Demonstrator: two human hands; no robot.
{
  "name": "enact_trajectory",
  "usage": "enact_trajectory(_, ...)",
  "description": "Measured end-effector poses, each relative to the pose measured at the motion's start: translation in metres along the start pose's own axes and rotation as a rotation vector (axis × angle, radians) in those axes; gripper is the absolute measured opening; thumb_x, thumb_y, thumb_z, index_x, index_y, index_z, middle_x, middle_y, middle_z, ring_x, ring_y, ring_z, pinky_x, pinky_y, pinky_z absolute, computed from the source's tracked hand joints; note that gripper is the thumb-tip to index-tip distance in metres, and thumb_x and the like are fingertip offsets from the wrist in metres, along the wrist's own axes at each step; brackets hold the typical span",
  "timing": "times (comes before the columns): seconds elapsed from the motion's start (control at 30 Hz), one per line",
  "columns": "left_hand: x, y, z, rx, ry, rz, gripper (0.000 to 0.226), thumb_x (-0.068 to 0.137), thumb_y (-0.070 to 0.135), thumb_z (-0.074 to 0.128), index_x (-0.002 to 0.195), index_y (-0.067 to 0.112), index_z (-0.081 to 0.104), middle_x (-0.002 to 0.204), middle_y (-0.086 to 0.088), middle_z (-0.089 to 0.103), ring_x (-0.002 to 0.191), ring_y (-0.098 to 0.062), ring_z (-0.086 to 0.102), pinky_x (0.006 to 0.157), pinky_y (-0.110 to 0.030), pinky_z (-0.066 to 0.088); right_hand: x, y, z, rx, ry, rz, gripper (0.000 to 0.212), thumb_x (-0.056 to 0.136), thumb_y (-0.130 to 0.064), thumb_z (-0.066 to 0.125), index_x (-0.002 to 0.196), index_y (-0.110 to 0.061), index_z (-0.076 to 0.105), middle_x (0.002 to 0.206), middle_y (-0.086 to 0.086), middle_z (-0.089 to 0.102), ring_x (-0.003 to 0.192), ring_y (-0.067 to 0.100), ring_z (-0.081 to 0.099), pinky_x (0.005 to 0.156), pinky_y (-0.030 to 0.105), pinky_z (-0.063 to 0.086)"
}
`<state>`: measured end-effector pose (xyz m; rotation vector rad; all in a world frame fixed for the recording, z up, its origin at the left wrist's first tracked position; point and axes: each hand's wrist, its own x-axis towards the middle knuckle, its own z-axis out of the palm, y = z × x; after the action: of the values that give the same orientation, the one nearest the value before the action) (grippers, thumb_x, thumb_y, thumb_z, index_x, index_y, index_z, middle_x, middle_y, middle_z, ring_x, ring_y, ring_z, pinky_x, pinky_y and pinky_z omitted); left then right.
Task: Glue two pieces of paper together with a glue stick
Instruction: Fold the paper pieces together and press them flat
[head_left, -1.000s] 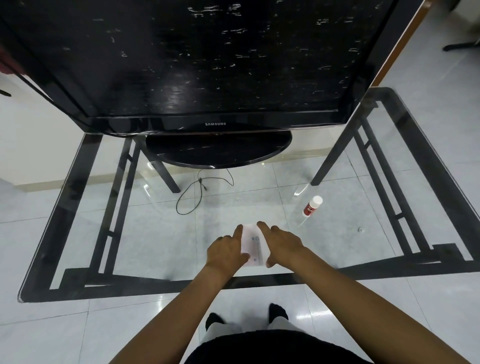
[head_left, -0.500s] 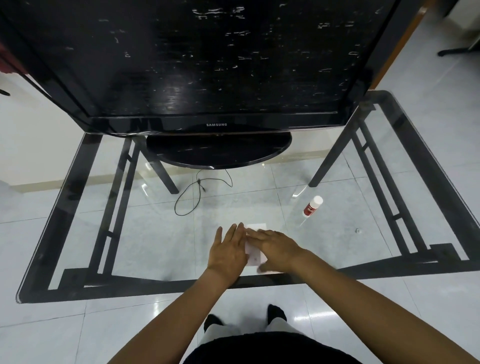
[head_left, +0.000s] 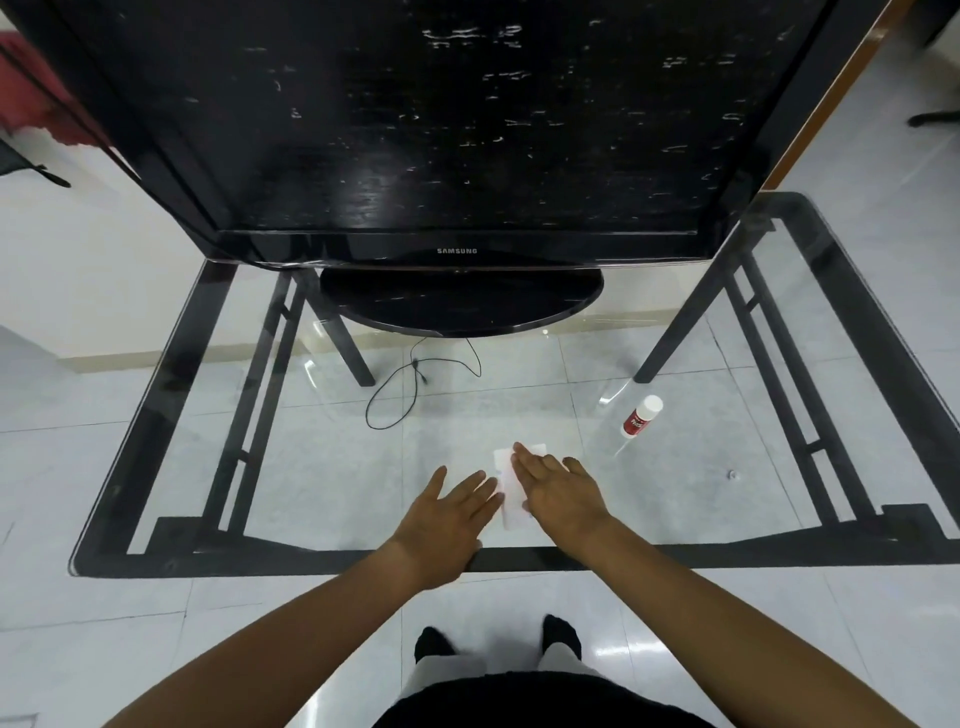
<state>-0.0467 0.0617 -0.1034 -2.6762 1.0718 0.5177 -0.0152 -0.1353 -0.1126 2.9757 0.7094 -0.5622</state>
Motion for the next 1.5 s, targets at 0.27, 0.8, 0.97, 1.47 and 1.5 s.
enact_trajectory(0.27, -0.011, 0.008, 0.000, -0.011, -0.006, 0.040, 0.057, 0.094, 0.042, 0.044, 0.143, 0.013, 0.038, 0.152, -0.007, 0.039, 0.140, -0.027, 0.034, 0.106, -0.065, 0.025, -0.001, -0.003, -0.003, 0.001, -0.022, 0.028, 0.064, 0.100, -0.025, 0.043, 0.151, -0.011, 0.008, 0.163, 0.002, 0.000, 0.143, 0.023, 0.022, 0.113, 0.043, 0.023)
enact_trajectory(0.8, 0.026, 0.024, -0.044, -0.248, 0.004, -0.276, 0.053, 0.092, 0.042, 0.042, 0.138, 0.016, 0.039, 0.139, -0.002, 0.045, 0.133, -0.025, 0.033, 0.111, -0.063, -0.008, -0.021, 0.008, 0.025, 0.102, -0.023, 0.139, 0.068, 0.097, -0.051, 0.006, 0.141, -0.013, 0.042, 0.149, 0.002, 0.044, 0.135, 0.018, 0.043, 0.110, 0.049, 0.009)
enact_trajectory(0.97, 0.030, 0.019, -0.038, -0.188, 0.038, -0.307, 0.055, 0.094, 0.033, 0.040, 0.145, 0.018, 0.031, 0.149, 0.001, 0.036, 0.144, -0.023, 0.017, 0.112, -0.061, -0.011, -0.017, 0.009, 0.023, 0.107, -0.043, 0.095, 0.072, 0.097, -0.050, 0.003, 0.138, -0.010, 0.047, 0.145, 0.006, 0.049, 0.134, 0.021, 0.046, 0.112, 0.050, 0.009)
enact_trajectory(1.47, 0.044, 0.021, -0.012, -0.123, -0.022, -0.476, 0.062, 0.096, 0.058, 0.011, 0.146, 0.037, -0.019, 0.159, 0.007, -0.019, 0.144, -0.023, -0.024, 0.107, -0.068, -0.015, -0.012, 0.015, 0.020, -0.034, -0.023, 0.035, 0.072, 0.091, -0.060, -0.001, 0.149, -0.020, -0.016, 0.160, -0.003, -0.017, 0.147, 0.016, -0.014, 0.118, 0.049, -0.010)
enact_trajectory(1.5, 0.045, 0.021, -0.010, -0.155, -0.044, -0.493, 0.061, 0.095, 0.060, 0.009, 0.144, 0.040, -0.022, 0.158, 0.008, -0.022, 0.143, -0.023, -0.025, 0.105, -0.071, -0.014, -0.012, 0.018, 0.021, -0.047, -0.017, 0.022, 0.076, 0.084, -0.062, -0.010, 0.148, -0.022, -0.017, 0.160, -0.004, -0.017, 0.147, 0.015, -0.015, 0.117, 0.051, -0.013)
